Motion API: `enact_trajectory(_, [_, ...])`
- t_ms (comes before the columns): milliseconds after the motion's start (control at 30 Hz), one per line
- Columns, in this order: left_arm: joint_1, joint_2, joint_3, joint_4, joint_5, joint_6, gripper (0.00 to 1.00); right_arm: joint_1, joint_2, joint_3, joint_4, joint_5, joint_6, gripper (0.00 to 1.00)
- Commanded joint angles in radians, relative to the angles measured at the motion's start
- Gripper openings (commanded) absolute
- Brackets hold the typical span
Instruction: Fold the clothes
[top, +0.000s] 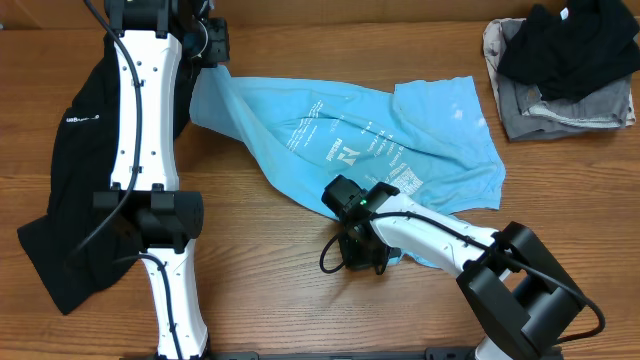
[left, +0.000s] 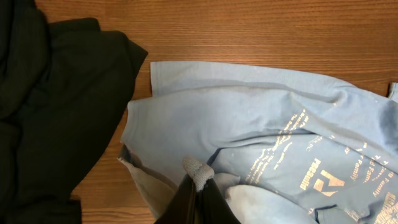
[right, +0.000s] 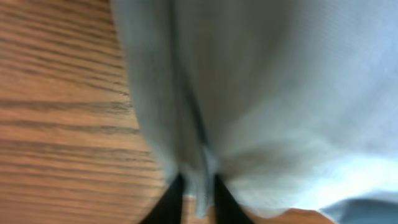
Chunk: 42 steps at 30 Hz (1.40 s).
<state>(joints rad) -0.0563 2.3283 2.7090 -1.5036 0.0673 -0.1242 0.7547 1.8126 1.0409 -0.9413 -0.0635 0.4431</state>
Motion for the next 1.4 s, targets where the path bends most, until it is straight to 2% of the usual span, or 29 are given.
enact_trajectory(0, [0.01, 0.008, -0.003, -0.003, 0.0, 0.016, 0.04, 0.009, 0.019, -0.05, 0.002, 0.039, 0.063, 0.04])
enact_trajectory(233, [0.01, 0.004, -0.001, -0.002, 0.0, 0.026, 0.04, 0.006, 0.005, -0.023, -0.011, 0.045, 0.108, 0.04])
enact_trajectory(367, [0.011, -0.025, 0.044, -0.004, 0.001, 0.032, 0.04, -0.04, -0.084, 0.095, -0.122, 0.096, 0.108, 0.04])
enact_trajectory(500, [0.011, -0.094, 0.138, -0.013, 0.0, 0.032, 0.04, -0.144, -0.21, 0.322, -0.326, 0.207, 0.091, 0.04])
enact_trajectory(667, [0.011, -0.219, 0.212, 0.0, 0.0, 0.036, 0.04, -0.355, -0.311, 0.703, -0.531, 0.231, -0.043, 0.04])
enact_trajectory(933, [0.011, -0.412, 0.219, 0.043, -0.002, 0.131, 0.04, -0.661, -0.325, 1.268, -0.661, 0.131, -0.232, 0.04])
enact_trajectory(1167, [0.011, -0.558, 0.219, 0.073, -0.129, 0.131, 0.04, -0.739, -0.337, 1.606, -0.752, 0.129, -0.263, 0.04])
enact_trajectory(1367, [0.011, -0.638, 0.219, 0.09, -0.281, 0.074, 0.04, -0.739, -0.406, 1.744, -0.752, 0.201, -0.277, 0.04])
